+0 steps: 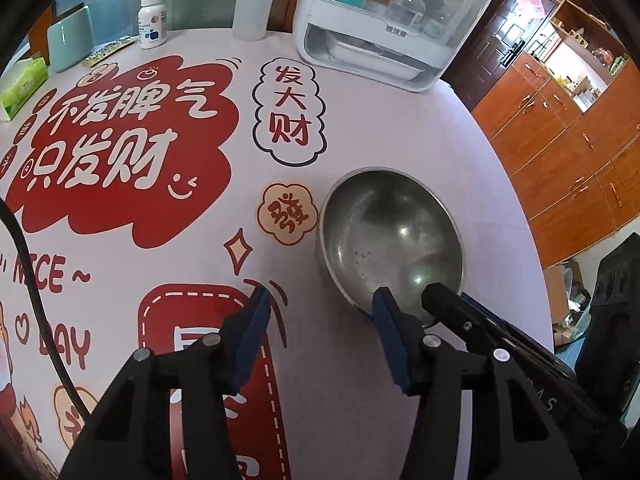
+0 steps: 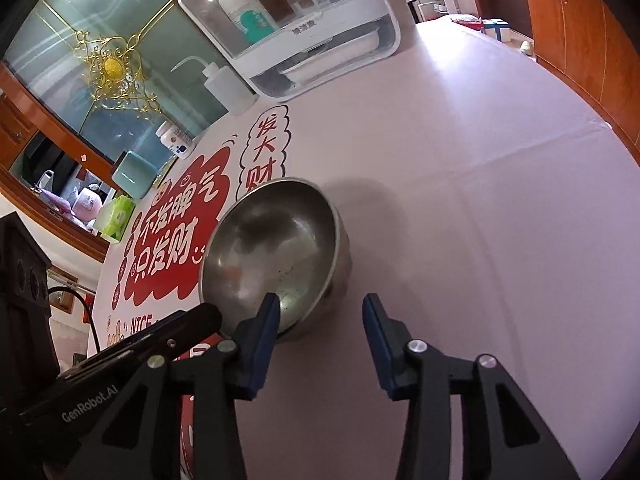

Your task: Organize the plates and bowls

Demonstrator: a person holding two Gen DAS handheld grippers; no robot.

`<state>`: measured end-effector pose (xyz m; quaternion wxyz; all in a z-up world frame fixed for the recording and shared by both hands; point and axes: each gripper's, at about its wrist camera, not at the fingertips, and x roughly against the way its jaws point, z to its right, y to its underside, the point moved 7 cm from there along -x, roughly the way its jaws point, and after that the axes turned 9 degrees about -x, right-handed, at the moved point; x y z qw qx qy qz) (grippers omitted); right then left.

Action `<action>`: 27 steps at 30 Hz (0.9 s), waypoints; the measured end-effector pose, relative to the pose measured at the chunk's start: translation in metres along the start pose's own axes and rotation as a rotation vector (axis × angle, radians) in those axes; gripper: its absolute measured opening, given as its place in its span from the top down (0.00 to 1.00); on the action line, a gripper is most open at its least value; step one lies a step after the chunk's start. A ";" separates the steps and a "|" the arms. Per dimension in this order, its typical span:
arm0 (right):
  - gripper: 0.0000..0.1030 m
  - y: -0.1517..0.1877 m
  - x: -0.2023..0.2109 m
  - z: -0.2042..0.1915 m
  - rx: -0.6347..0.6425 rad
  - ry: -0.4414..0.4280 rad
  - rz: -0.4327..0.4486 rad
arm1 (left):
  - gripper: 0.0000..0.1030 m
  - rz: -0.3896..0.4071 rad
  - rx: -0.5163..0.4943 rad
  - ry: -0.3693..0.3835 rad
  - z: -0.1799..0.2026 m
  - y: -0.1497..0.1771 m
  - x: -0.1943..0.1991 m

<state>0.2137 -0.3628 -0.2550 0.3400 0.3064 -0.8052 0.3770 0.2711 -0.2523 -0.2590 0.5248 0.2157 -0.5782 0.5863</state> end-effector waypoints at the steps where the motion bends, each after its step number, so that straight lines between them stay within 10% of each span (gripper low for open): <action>1: 0.72 0.001 0.000 -0.001 0.002 -0.006 -0.004 | 0.51 -0.004 -0.001 0.002 0.001 0.001 -0.001; 27: 0.83 0.010 0.004 0.002 -0.049 -0.045 -0.068 | 0.84 -0.031 -0.005 0.011 0.004 0.008 -0.010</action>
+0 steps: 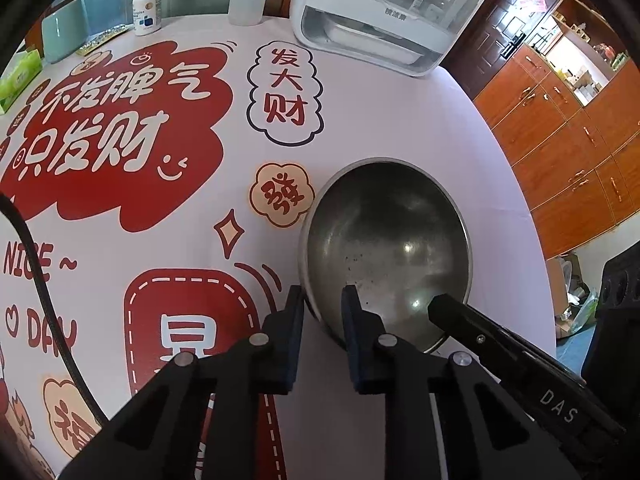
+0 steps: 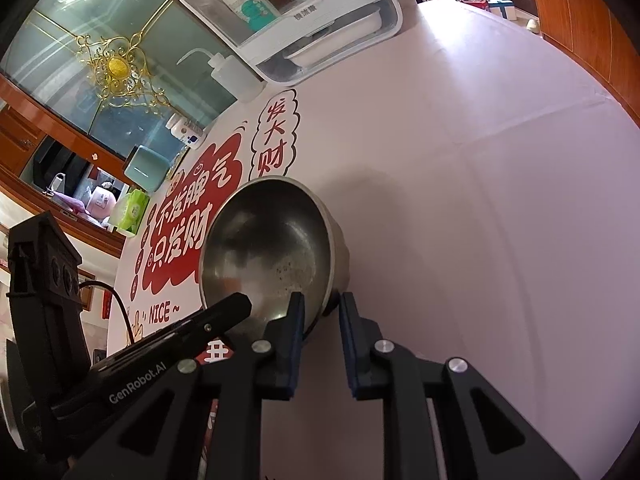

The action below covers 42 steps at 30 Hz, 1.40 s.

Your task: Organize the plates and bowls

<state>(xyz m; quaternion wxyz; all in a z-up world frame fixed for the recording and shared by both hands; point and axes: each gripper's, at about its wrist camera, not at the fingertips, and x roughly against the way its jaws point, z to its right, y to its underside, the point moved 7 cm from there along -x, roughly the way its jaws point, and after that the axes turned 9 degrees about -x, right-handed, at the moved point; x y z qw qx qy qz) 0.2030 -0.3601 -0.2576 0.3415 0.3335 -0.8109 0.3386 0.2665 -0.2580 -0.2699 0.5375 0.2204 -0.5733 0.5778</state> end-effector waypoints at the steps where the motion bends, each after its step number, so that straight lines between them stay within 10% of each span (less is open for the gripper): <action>1: 0.83 0.000 0.000 0.000 -0.002 0.001 -0.003 | 0.84 0.001 -0.004 0.000 0.000 0.000 0.000; 42: 0.84 0.106 0.096 -0.080 0.144 -0.069 0.045 | 0.83 0.125 -0.065 -0.050 -0.008 0.096 0.147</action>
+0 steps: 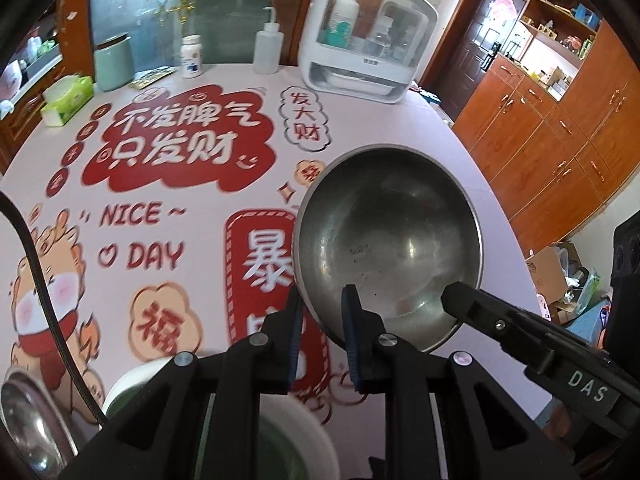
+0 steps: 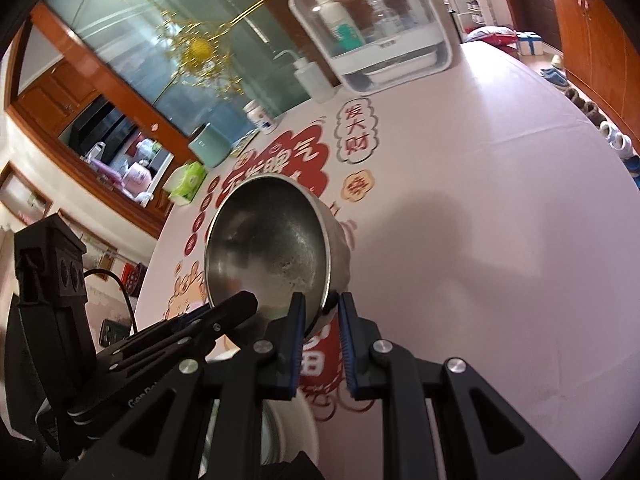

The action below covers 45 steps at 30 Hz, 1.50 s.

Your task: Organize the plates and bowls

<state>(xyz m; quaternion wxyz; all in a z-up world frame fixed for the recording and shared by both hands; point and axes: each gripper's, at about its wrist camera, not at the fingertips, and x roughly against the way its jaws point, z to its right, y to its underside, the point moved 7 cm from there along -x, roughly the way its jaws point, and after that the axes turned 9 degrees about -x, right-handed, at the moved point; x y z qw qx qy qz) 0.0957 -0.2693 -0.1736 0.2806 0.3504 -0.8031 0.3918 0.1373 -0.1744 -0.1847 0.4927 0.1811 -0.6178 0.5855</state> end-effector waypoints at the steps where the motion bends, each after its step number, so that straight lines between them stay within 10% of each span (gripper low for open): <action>1: 0.85 0.004 0.001 -0.004 0.006 -0.004 -0.003 | 0.83 -0.003 0.007 -0.004 -0.005 0.006 0.004; 45: 0.85 0.188 -0.070 -0.203 0.200 -0.143 -0.337 | 0.83 -0.129 0.179 -0.170 -0.212 0.175 0.140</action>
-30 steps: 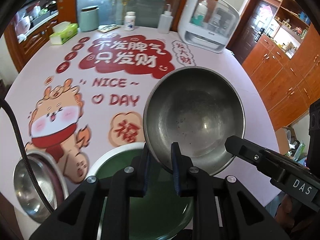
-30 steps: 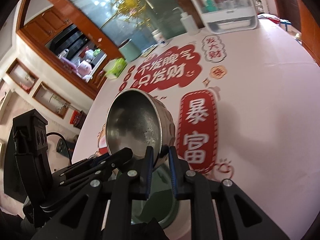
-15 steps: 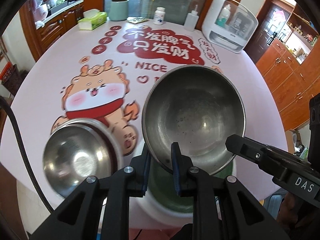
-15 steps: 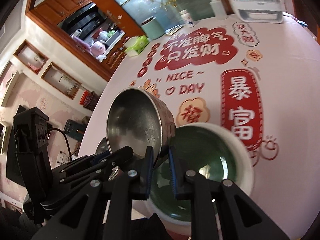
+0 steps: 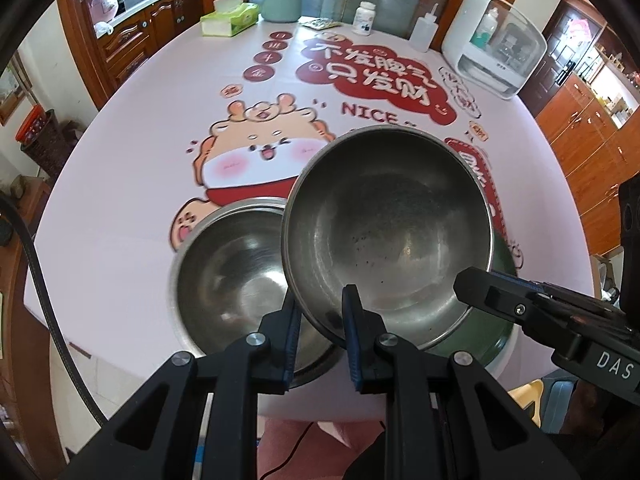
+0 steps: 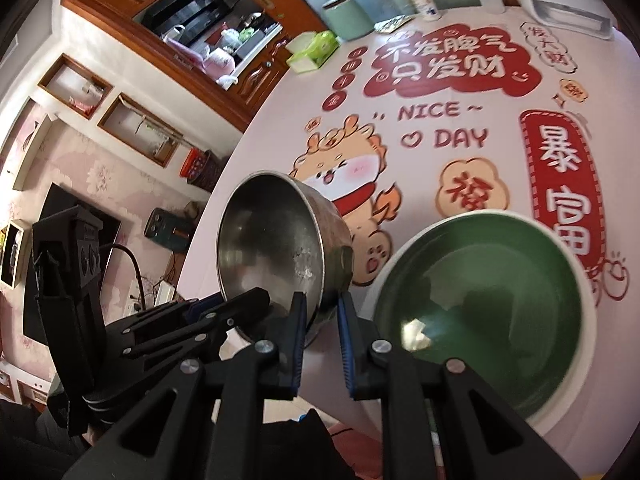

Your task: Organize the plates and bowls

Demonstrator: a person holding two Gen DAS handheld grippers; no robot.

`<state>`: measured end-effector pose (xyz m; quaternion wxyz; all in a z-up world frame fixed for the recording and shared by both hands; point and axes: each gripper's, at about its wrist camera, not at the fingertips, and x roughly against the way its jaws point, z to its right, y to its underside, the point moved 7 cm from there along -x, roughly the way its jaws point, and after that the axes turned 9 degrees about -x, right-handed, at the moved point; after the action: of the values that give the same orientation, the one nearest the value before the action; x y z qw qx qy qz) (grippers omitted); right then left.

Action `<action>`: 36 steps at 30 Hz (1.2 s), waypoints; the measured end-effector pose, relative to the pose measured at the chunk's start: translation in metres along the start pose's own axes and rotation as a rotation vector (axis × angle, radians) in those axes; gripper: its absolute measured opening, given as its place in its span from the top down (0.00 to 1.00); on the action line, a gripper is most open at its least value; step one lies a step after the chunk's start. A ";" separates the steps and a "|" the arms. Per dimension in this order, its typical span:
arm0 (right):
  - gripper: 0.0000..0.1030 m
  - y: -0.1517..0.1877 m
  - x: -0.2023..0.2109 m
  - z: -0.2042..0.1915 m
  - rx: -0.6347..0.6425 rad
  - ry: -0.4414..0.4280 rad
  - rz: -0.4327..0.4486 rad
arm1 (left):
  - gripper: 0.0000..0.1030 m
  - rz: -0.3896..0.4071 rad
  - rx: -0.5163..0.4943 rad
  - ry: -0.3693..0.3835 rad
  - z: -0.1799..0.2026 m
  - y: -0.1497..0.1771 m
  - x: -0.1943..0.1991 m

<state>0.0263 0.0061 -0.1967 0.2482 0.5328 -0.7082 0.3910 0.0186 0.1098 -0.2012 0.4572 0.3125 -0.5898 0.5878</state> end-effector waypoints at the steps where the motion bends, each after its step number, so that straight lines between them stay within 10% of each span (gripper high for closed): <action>1: 0.85 0.002 -0.003 -0.003 0.001 -0.001 -0.008 | 0.83 -0.008 -0.006 -0.001 -0.005 0.002 0.001; 36: 0.81 0.037 -0.074 -0.022 -0.224 0.110 -0.115 | 0.78 -0.204 -0.366 0.020 -0.054 0.012 -0.032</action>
<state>0.0124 0.0707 -0.2518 0.3665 0.5195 -0.7010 0.3232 0.0290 0.1590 -0.2411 0.5691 0.2767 -0.6474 0.4247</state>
